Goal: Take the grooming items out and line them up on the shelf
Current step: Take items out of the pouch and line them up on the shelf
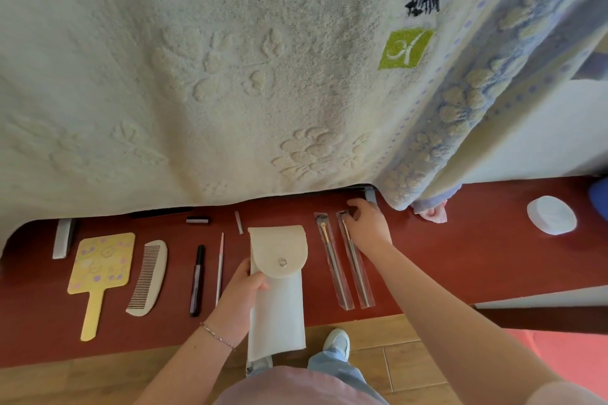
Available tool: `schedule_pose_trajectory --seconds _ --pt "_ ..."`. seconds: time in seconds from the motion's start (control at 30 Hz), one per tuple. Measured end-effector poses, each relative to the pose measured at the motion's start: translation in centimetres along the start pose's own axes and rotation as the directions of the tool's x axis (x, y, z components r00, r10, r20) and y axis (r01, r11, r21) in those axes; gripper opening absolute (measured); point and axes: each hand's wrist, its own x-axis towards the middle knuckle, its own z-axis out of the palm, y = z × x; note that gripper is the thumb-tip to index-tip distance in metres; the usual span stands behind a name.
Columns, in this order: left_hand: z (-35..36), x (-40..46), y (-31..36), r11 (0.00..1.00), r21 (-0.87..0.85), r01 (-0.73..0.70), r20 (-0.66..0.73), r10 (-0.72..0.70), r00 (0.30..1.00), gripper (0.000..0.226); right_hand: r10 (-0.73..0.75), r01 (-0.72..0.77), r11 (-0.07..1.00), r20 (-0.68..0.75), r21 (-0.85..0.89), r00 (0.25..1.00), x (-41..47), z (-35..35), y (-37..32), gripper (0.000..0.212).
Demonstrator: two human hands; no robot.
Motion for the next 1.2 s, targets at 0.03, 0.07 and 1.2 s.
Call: schedule_pose_trajectory --seconds 0.03,0.07,1.2 --pt "0.0 0.0 0.1 1.000 -0.006 0.001 -0.003 -0.001 1.000 0.052 0.011 -0.010 1.000 -0.035 0.018 0.999 -0.1 -0.3 0.0 0.033" --pt "0.1 0.0 0.2 1.000 -0.016 -0.004 0.001 0.004 1.000 0.050 0.024 -0.020 0.998 -0.072 0.052 0.997 -0.4 -0.7 -0.2 0.032" --pt "0.8 -0.4 1.8 0.979 -0.204 -0.025 0.061 0.039 0.997 0.047 -0.656 0.657 0.753 0.028 -0.027 0.754 -10.0 2.1 -3.4 0.038"
